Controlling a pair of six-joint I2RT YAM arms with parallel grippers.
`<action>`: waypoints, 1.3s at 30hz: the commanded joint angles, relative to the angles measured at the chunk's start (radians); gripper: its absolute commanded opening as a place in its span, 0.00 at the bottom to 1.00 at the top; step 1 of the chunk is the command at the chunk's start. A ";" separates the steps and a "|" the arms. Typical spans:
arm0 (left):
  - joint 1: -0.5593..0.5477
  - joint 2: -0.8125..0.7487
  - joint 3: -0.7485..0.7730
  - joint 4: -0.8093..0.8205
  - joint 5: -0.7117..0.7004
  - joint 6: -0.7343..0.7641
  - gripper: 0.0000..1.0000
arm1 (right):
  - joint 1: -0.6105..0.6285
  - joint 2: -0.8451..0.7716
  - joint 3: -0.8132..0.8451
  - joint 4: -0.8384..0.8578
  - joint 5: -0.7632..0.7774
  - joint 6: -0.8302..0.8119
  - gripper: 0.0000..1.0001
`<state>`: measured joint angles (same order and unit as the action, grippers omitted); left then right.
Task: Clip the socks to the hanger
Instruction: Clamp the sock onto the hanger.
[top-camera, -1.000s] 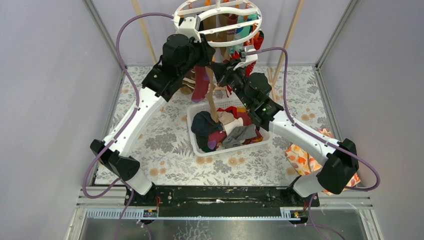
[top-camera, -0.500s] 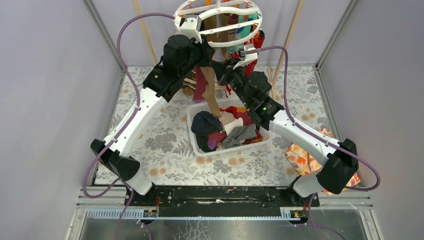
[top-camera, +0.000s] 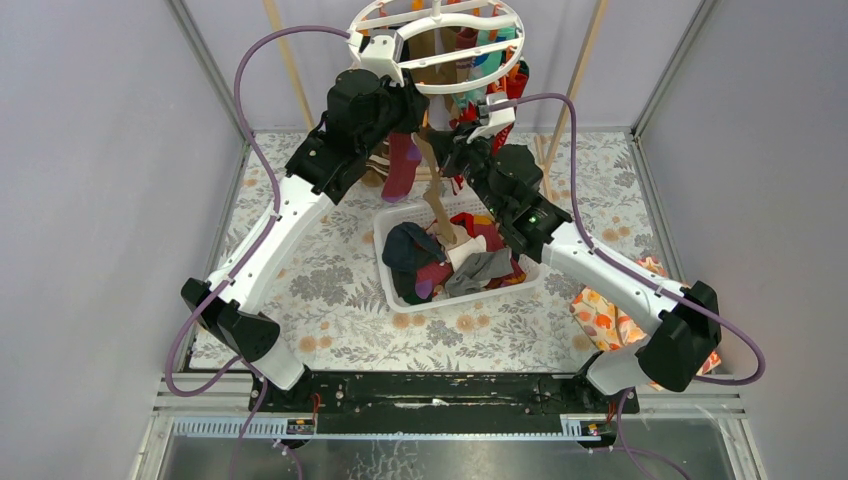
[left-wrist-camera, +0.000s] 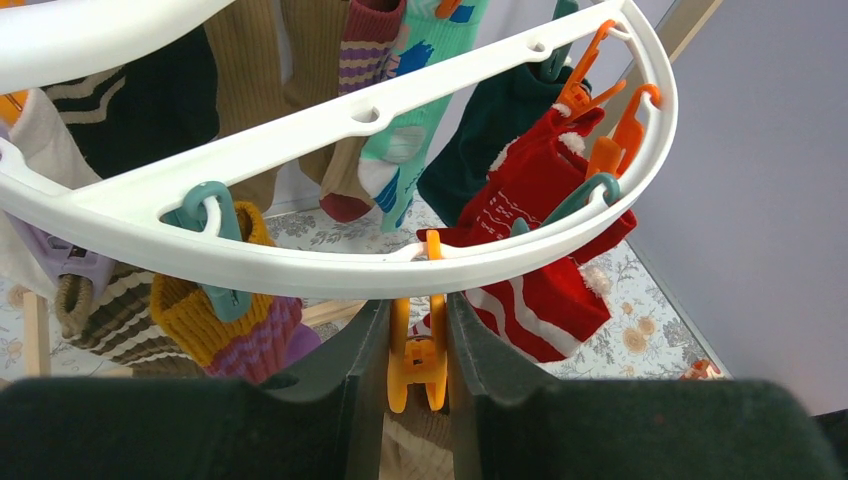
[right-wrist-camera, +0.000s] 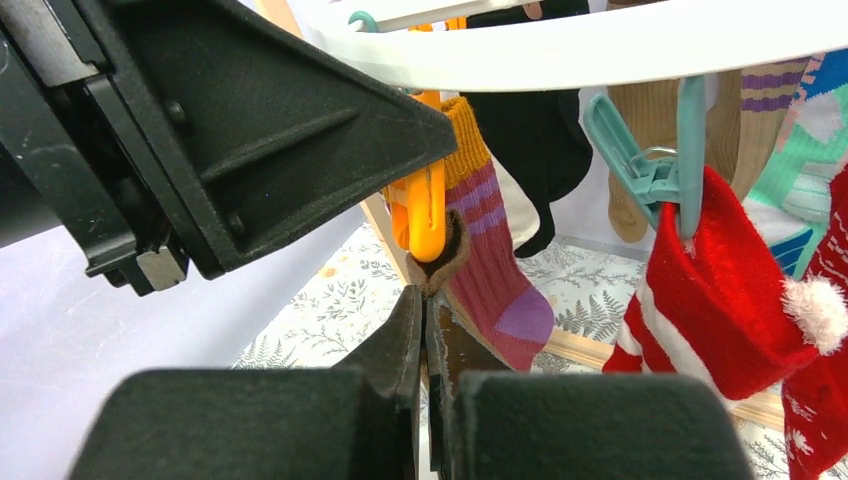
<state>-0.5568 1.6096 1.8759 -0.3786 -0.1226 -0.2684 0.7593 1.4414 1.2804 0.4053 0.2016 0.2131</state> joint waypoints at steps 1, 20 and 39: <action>-0.009 -0.016 -0.009 0.041 -0.024 0.024 0.00 | 0.010 -0.021 0.060 0.031 0.027 -0.013 0.00; -0.009 -0.017 -0.008 0.042 -0.027 0.026 0.00 | 0.010 0.003 0.117 0.003 0.019 -0.036 0.00; -0.007 -0.050 0.001 0.012 -0.046 0.037 0.69 | 0.008 0.013 0.127 0.034 0.024 -0.005 0.07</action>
<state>-0.5568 1.6085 1.8721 -0.3779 -0.1463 -0.2501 0.7593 1.4578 1.3609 0.3710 0.2012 0.1894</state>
